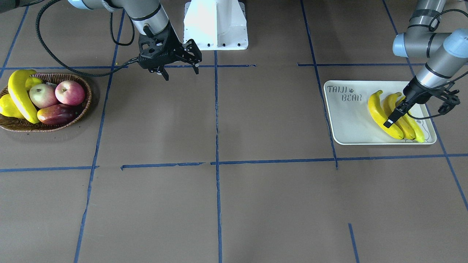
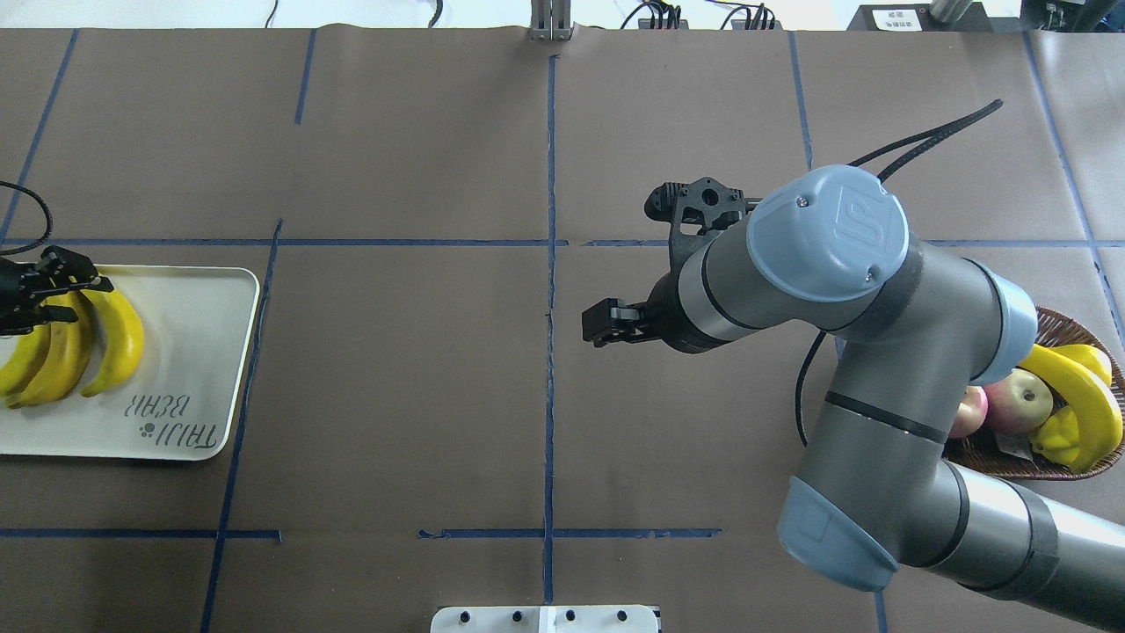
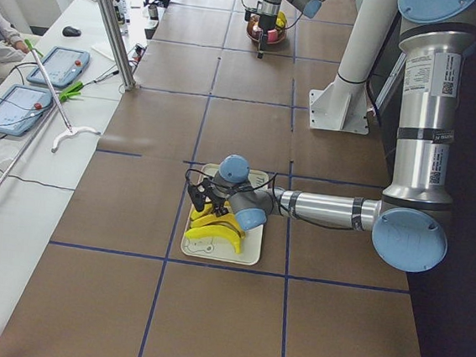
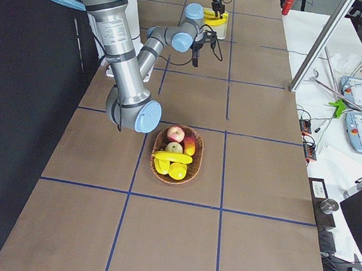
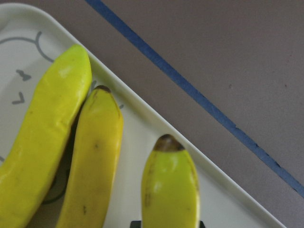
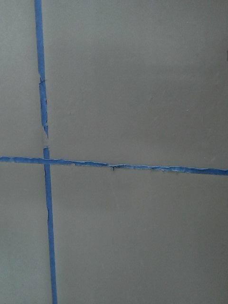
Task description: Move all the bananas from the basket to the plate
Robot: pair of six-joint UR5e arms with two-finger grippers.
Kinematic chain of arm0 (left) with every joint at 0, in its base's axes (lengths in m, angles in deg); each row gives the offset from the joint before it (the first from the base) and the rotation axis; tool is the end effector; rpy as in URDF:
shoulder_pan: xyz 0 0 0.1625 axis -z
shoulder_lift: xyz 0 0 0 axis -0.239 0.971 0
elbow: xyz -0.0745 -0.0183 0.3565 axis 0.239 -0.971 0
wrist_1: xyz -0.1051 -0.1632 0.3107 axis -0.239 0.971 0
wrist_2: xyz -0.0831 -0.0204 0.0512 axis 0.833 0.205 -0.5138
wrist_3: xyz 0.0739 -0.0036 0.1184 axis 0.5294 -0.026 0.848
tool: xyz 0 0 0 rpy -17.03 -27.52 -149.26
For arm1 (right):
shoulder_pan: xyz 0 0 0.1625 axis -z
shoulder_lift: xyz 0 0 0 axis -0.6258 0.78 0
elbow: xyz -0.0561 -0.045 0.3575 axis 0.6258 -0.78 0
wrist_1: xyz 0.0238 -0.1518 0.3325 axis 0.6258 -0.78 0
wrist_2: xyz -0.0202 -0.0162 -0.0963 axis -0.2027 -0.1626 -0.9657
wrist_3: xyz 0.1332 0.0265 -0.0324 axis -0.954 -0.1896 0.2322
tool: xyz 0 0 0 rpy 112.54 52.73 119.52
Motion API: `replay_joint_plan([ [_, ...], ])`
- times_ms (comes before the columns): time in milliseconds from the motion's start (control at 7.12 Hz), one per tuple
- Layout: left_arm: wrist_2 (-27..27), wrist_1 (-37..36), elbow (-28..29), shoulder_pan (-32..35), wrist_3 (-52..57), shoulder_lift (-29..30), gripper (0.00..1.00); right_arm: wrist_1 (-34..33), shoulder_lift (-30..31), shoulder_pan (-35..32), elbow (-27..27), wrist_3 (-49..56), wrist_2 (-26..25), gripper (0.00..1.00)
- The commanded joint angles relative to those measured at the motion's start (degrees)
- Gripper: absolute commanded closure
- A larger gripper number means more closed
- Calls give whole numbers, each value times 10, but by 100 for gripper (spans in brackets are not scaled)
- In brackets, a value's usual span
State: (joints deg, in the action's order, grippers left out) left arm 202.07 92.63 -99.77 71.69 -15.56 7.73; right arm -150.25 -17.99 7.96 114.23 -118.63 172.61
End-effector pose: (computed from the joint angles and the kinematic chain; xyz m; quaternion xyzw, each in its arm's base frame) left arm 0.1959 -0.4280 0.5651 -0.0105 0.4794 -0.3238 0.8156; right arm -0.4181 -0.3505 0.1887 0.0656 -0.4879 0.0066 0.8704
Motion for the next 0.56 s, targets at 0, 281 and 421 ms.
replay_joint_plan([
  [0, 73, 0, -22, 64, 11, -1, 0, -2, 4, -9, 7, 0, 6, 0],
  [281, 88, -1, -78, 58, 11, -1, 0, -25, 35, -25, 14, 14, 7, 0],
  [421, 88, 0, -95, 38, 11, 5, 0, -71, 59, -29, 41, 82, 7, 0],
])
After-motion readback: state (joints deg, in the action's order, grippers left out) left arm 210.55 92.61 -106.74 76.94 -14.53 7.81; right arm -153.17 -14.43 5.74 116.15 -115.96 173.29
